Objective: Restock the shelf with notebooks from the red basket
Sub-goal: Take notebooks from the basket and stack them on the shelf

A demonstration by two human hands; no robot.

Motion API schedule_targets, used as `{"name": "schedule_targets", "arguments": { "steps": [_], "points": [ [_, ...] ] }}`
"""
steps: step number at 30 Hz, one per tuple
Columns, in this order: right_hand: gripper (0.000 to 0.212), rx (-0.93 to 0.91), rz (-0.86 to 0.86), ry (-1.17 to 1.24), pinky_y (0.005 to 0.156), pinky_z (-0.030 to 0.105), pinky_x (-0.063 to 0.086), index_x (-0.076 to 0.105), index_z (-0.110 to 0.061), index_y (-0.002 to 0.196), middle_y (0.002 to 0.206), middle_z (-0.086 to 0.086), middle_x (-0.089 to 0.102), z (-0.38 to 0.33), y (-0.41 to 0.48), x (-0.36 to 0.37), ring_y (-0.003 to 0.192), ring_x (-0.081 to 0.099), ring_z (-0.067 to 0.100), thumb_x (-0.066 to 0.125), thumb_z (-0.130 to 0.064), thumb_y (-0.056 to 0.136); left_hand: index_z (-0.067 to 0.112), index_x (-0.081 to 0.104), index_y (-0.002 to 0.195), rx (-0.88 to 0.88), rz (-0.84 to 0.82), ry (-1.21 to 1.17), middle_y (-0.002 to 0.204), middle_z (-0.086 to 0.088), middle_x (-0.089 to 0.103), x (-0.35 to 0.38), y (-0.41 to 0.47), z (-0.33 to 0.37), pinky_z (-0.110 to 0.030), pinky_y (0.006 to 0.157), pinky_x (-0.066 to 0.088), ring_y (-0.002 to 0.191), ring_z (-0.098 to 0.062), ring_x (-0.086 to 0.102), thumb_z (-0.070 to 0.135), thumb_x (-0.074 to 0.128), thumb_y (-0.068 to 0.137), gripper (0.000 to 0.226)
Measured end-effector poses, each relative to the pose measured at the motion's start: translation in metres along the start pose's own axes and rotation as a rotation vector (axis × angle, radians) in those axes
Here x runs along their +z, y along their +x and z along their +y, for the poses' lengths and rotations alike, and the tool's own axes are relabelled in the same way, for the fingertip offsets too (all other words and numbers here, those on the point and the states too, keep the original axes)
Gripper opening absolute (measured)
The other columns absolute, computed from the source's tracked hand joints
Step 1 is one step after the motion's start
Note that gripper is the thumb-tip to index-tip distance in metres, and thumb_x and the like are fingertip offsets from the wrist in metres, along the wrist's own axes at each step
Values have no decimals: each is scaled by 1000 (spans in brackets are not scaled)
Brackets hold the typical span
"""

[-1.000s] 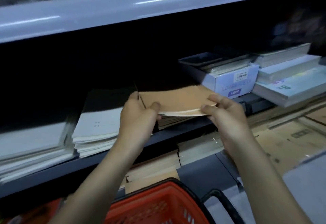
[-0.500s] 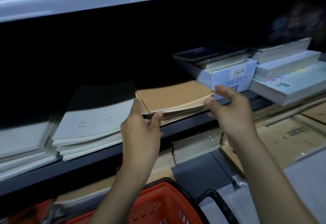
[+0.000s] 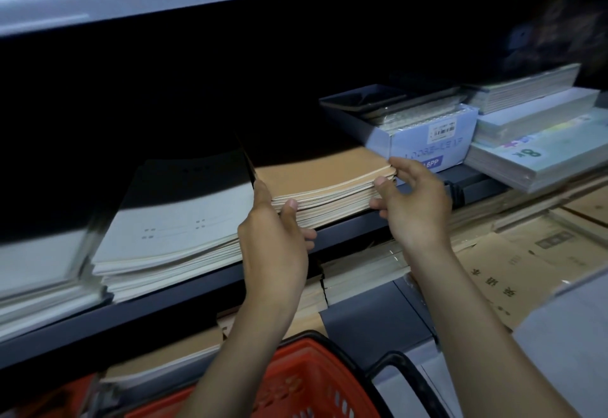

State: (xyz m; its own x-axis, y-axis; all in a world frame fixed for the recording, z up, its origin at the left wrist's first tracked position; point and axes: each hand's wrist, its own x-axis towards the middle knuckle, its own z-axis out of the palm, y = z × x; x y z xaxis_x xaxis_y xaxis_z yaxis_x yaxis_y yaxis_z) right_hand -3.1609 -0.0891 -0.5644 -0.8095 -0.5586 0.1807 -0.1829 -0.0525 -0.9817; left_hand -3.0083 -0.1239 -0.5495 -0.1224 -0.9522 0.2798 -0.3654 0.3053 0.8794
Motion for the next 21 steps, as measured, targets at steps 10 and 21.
{"name": "schedule_targets", "arguments": {
  "steps": [10,21],
  "points": [
    [43,-173,-37,-240,76,23,35,43,-26,137,136,0,42,-29,-89,30,93,57,16,54,-27,95,39,40,134,265,63,127,114,-1,68,-52,-24,-19,-33,85,53,79,-8,67,34,50,94,42],
    [15,-238,-1084,-840,79,34,54,67,-19,96,97,5,73,66,-244,92,95,67,26,56,-21,87,20,68,93,-338,-249,613,91,-10,72,-163,-142,-261,-34,73,48,88,-33,68,16,49,88,21]
  ]
}}
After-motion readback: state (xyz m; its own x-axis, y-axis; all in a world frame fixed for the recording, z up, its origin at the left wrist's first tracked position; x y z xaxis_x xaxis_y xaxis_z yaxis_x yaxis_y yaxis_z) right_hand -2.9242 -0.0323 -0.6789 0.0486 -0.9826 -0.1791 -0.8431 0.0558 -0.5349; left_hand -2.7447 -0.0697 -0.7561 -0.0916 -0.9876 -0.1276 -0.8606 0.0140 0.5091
